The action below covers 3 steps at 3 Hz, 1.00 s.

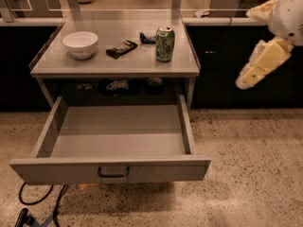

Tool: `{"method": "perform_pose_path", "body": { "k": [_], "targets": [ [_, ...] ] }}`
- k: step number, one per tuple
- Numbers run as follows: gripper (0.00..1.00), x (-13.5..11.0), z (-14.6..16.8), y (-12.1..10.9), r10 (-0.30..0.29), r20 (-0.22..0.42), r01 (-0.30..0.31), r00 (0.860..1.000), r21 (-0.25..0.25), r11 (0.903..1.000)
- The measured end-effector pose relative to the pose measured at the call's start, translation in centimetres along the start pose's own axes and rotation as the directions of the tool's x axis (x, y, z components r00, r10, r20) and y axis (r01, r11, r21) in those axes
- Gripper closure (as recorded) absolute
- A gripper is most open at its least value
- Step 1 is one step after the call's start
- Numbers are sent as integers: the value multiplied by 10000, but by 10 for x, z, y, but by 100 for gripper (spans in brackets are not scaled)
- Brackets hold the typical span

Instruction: Place green can into top drawer

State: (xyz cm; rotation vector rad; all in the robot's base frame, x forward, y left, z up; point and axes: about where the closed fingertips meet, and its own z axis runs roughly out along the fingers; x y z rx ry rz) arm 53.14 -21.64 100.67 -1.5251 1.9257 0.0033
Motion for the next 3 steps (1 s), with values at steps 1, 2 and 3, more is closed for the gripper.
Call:
{"method": "perform_pose_path", "body": {
  "k": [1,2,3],
  "targets": [
    [0,18,57,-60,773,1755,-890,9814,594,9943],
    [0,37,96,-74,1233,1999,-1366,9720,545,9891],
    [0,37,96,-74,1233,1996,-1364,9721,532,9892]
  ]
}}
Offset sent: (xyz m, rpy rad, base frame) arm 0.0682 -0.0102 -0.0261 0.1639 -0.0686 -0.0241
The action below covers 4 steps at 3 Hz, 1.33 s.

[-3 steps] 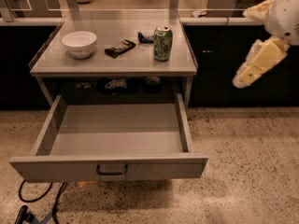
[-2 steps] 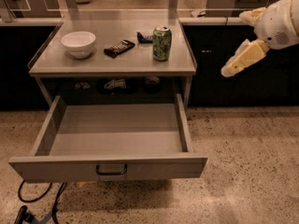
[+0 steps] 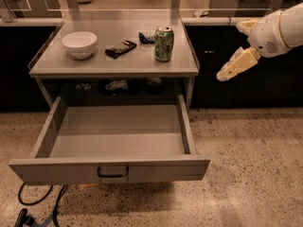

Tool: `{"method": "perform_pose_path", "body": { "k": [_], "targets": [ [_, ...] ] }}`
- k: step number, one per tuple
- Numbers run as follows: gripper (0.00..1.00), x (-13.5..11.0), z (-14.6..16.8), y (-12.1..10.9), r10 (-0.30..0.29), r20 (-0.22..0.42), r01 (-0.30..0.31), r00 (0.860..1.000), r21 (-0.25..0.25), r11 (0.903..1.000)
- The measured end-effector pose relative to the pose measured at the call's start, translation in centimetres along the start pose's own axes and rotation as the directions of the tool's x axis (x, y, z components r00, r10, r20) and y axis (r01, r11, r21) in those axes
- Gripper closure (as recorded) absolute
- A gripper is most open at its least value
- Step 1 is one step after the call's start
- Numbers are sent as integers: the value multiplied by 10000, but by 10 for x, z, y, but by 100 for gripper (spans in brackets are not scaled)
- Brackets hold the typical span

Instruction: Place green can into top drawer

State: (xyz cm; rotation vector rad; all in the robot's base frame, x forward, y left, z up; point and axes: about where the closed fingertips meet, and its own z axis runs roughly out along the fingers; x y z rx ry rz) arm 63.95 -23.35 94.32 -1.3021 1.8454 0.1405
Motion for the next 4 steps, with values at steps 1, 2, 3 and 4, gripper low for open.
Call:
{"method": "perform_pose_path", "body": {
  "k": [1,2,3,4],
  "targets": [
    [0,-10,13,-16,383,1186,-378,9922,-62,9993],
    [0,-32,45,-51,1248,3789,-1201,9170,-360,9921],
    [0,-24,55,-68,1850,4594,-1785,8688,-579,9822],
    [0,-24,55,-68,1848,4590,-1784,8690,-577,9823]
  ]
}}
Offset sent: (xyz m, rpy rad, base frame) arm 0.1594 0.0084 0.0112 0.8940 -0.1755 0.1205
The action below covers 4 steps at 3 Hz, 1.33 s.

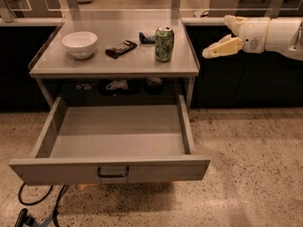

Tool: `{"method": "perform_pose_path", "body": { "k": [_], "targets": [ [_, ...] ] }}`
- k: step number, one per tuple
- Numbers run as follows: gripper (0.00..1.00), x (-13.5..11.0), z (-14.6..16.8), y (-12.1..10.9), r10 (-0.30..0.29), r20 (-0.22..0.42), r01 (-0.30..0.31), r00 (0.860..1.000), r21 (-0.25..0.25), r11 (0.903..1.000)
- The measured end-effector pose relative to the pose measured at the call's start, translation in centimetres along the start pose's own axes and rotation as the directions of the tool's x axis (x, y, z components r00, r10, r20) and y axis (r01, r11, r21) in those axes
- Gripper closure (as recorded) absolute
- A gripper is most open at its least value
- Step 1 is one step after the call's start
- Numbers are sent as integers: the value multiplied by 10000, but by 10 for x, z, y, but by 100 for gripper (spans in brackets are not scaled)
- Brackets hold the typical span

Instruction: Place green can into top drawer

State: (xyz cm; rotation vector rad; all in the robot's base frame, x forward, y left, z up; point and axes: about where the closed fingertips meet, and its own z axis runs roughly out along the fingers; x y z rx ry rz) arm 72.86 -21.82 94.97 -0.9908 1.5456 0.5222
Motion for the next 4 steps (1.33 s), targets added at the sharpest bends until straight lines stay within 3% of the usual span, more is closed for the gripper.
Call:
{"method": "perform_pose_path", "body": {
  "k": [1,2,3,4],
  "targets": [
    [0,0,8,-9,-293,-266,298,9992,168,9994],
    [0,-2,46,-21,-349,-420,352,9985,58,9994],
    [0,-2,115,-25,24,-149,-32,9999,-509,9987],
    [0,-2,115,-25,23,-154,-30,9999,-507,9987]
  ]
}}
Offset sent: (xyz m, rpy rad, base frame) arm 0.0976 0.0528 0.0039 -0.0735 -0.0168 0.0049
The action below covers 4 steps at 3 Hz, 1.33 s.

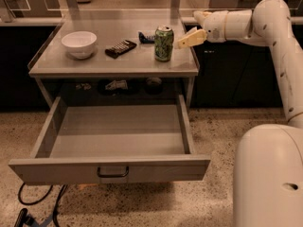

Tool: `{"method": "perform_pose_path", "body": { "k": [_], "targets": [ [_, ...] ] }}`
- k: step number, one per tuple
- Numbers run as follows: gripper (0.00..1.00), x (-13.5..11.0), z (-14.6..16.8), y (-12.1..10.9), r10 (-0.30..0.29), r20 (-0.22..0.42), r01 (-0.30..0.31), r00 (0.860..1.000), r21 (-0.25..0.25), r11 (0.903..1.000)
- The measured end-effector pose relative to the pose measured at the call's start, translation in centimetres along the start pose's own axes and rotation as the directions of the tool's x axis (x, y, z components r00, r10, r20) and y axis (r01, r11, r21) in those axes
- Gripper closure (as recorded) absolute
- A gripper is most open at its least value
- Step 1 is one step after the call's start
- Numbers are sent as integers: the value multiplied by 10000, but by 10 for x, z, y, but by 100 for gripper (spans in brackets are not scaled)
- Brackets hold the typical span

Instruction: Place green can into top drawer

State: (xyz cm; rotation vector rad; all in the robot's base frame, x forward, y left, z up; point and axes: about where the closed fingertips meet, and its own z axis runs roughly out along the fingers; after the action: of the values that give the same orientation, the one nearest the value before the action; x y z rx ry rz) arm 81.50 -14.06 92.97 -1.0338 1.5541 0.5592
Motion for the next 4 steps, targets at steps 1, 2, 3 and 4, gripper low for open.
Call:
{"method": "perform_pose_path", "body": {
  "k": [1,2,3,4],
  "targets": [
    [0,18,18,-9,-342,-1270,387,9913,329,9987],
    [0,53,58,-15,-532,-2902,636,9555,264,9976],
    [0,53,58,-15,-532,-2902,636,9555,263,9976],
    [0,46,64,-9,-401,-2033,418,9783,38,9991]
  ]
}}
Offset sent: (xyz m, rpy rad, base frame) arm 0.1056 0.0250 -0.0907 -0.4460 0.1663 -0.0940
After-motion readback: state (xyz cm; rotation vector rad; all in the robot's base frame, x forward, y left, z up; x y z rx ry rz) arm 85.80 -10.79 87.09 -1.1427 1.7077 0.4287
